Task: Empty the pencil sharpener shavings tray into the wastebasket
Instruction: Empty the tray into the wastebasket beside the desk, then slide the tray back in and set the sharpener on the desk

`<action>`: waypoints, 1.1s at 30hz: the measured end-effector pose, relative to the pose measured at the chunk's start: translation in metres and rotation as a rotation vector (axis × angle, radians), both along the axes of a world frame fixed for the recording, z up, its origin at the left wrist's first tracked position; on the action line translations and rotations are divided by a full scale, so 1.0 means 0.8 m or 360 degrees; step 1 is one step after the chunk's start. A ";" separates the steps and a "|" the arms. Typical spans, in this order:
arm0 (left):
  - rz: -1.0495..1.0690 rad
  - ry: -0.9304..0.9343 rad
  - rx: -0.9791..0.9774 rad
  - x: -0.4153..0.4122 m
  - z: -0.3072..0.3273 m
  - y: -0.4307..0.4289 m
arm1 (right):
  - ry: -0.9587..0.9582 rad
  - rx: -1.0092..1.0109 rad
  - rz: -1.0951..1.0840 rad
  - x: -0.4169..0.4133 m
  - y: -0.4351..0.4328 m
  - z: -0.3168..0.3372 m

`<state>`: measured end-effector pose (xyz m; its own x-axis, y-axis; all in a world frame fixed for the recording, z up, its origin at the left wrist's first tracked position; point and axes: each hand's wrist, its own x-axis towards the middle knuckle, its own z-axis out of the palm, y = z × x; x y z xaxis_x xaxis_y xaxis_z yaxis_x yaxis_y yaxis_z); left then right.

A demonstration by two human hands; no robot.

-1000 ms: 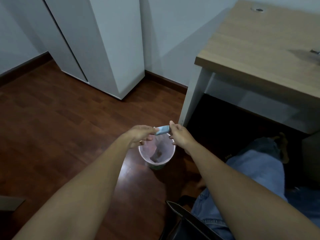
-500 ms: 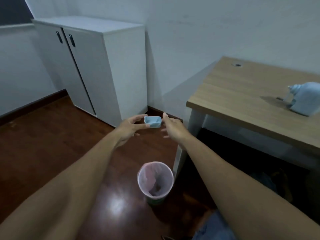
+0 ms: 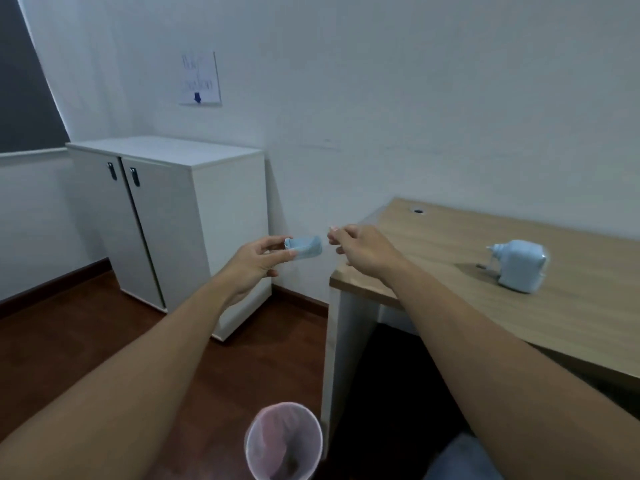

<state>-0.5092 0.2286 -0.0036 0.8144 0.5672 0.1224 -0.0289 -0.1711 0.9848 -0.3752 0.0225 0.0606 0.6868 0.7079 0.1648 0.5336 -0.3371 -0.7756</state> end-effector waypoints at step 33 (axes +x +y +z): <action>-0.0957 0.0288 0.0100 0.332 0.029 -0.250 | 0.0172 0.0277 -0.0392 0.284 -0.341 -0.050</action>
<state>-0.2433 0.0290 0.0194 0.9996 -0.0001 -0.0288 0.0280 -0.2343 0.9718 -0.1482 -0.2506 0.0206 0.8540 0.4860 0.1858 0.3641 -0.3031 -0.8807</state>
